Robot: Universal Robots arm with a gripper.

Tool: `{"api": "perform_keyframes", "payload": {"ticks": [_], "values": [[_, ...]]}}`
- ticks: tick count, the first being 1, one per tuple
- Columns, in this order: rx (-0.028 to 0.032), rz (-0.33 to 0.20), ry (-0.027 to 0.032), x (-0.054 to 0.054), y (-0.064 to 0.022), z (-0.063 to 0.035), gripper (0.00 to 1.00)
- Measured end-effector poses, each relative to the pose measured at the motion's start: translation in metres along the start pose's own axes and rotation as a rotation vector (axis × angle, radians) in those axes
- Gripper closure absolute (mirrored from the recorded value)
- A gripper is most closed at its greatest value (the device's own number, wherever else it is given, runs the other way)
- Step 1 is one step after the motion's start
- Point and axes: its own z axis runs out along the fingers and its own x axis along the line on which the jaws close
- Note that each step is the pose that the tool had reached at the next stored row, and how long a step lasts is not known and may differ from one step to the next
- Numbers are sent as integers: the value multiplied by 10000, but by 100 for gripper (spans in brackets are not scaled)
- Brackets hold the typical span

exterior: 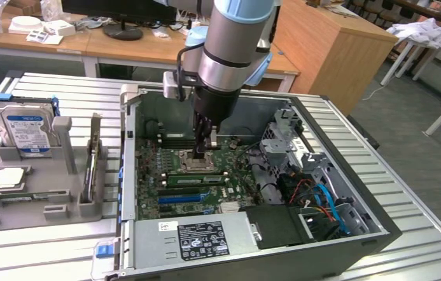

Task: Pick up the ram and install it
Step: 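Press down the ram until it locks into place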

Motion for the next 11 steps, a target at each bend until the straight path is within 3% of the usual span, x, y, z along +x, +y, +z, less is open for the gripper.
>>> {"api": "perform_keyframes", "payload": {"ticks": [11], "values": [[0, 0, 0, 1, -2, 46, 89]]}}
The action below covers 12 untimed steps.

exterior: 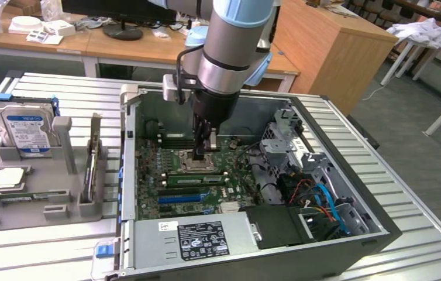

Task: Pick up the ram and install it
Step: 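Press down the ram until it locks into place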

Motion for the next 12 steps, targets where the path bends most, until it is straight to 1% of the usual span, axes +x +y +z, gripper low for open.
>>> {"api": "perform_keyframes", "payload": {"ticks": [12], "values": [[1, -1, 1, 1, -2, 50, 89]]}}
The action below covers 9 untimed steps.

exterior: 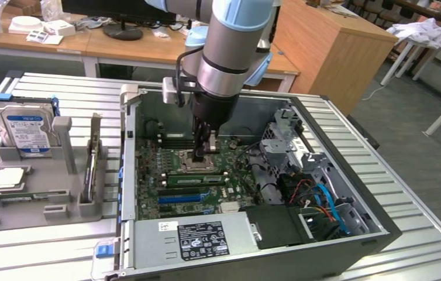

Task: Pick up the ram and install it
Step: 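Press down the ram until it locks into place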

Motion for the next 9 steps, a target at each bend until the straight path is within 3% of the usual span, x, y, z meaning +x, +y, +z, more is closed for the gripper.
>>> {"api": "perform_keyframes", "payload": {"ticks": [9], "values": [[-1, 0, -1, 1, -1, 37, 89]]}}
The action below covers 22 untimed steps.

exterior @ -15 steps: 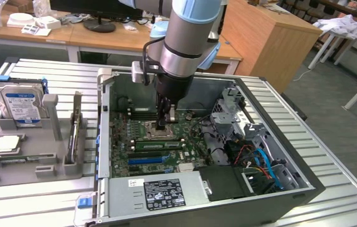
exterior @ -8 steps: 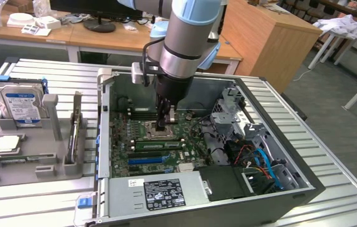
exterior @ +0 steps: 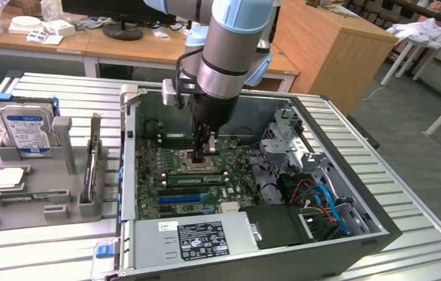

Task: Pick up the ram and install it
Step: 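Press down the ram until it locks into place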

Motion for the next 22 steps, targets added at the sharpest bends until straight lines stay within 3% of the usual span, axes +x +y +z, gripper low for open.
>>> {"api": "perform_keyframes", "payload": {"ticks": [22], "values": [[0, 0, 0, 2, -3, 86, 89]]}}
